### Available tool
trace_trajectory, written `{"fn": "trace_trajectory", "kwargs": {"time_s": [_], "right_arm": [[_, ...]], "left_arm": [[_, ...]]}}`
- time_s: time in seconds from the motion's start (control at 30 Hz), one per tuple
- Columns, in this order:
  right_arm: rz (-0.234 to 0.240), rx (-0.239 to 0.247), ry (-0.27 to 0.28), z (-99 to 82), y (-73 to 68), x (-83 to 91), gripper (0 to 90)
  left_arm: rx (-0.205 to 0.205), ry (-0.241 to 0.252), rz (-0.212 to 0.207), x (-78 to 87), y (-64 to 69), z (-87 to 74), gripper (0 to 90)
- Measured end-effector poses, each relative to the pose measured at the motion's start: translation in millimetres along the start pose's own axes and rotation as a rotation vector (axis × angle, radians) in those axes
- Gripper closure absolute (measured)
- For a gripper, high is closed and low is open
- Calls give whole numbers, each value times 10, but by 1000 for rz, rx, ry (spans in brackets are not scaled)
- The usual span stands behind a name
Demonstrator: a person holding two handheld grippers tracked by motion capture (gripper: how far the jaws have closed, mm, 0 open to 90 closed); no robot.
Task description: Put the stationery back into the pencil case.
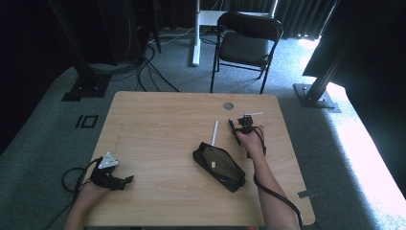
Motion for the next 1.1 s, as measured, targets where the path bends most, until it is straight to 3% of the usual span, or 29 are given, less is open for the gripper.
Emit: {"fn": "trace_trajectory", "kwargs": {"time_s": [0.3,0.53,0.83,1.1], "right_arm": [[11,22,27,-22,120,306,795],[36,46,57,-46,99,516,795],[95,107,81,-60,-105,763,795],[177,173,92,-77,-404,952,795]], "left_arm": [[0,0,0,0,0,0,21],[0,0,0,0,0,0,21],[0,0,0,0,0,0,21],[0,0,0,0,0,0,21]]}}
Point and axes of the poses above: each handheld gripper's, and its own axes: x roughly backward along the jaws, z roughly out of its top, y roughly to its right, the point moved 4 cm from there along -x, roughly forward along the jaws, and after that the axes turned 6 degrees about z, right-handed, at the moved point
